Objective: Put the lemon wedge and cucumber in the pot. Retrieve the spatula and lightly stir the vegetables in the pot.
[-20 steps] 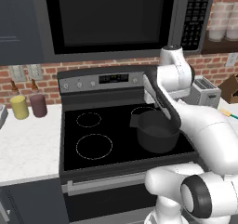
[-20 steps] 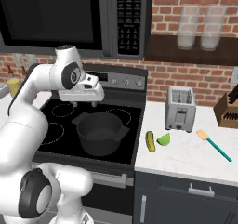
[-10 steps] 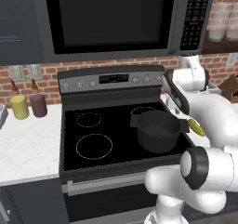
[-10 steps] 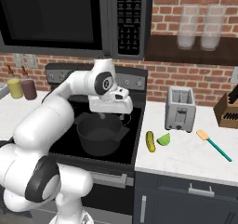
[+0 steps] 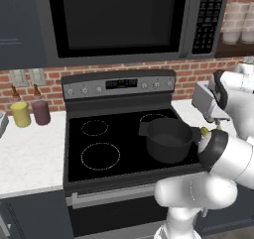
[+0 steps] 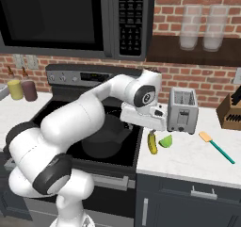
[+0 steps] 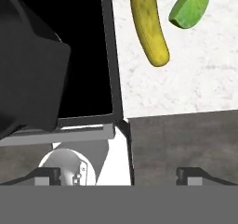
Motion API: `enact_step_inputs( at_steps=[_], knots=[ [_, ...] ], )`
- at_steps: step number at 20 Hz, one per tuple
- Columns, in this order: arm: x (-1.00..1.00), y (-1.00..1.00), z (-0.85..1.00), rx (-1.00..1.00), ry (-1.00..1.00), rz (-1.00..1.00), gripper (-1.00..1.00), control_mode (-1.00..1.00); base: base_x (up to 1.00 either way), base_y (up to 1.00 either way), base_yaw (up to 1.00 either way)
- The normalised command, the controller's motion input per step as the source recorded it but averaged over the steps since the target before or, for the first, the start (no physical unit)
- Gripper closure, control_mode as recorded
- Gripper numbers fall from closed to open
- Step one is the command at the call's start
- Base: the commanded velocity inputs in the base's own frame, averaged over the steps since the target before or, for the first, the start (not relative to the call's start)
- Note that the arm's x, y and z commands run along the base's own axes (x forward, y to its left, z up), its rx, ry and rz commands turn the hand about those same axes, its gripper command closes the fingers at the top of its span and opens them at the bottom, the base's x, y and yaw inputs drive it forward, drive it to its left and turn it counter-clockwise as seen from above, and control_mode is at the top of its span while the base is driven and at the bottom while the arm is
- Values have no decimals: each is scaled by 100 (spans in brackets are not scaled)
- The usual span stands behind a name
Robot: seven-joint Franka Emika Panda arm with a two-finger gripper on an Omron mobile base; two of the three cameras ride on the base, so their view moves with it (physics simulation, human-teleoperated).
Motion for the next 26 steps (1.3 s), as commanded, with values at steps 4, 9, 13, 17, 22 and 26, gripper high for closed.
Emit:
enact_step_inputs(
  at_steps=[4,9,13,17,22,26],
  knots=[
    [-22,-65,-46,2,9,0,-100,-100,0,0,0],
    [0,-26,-65,4,10,0,-100,-100,0,0,0],
    [2,-8,-58,2,5,0,-100,-100,0,0,0],
    [0,0,-22,3,-5,4,-100,-100,0,0,0],
    [0,4,-4,3,-20,13,-100,-100,0,0,0],
    [12,16,-21,0,-28,18,-100,-100,0,0,0]
  ],
)
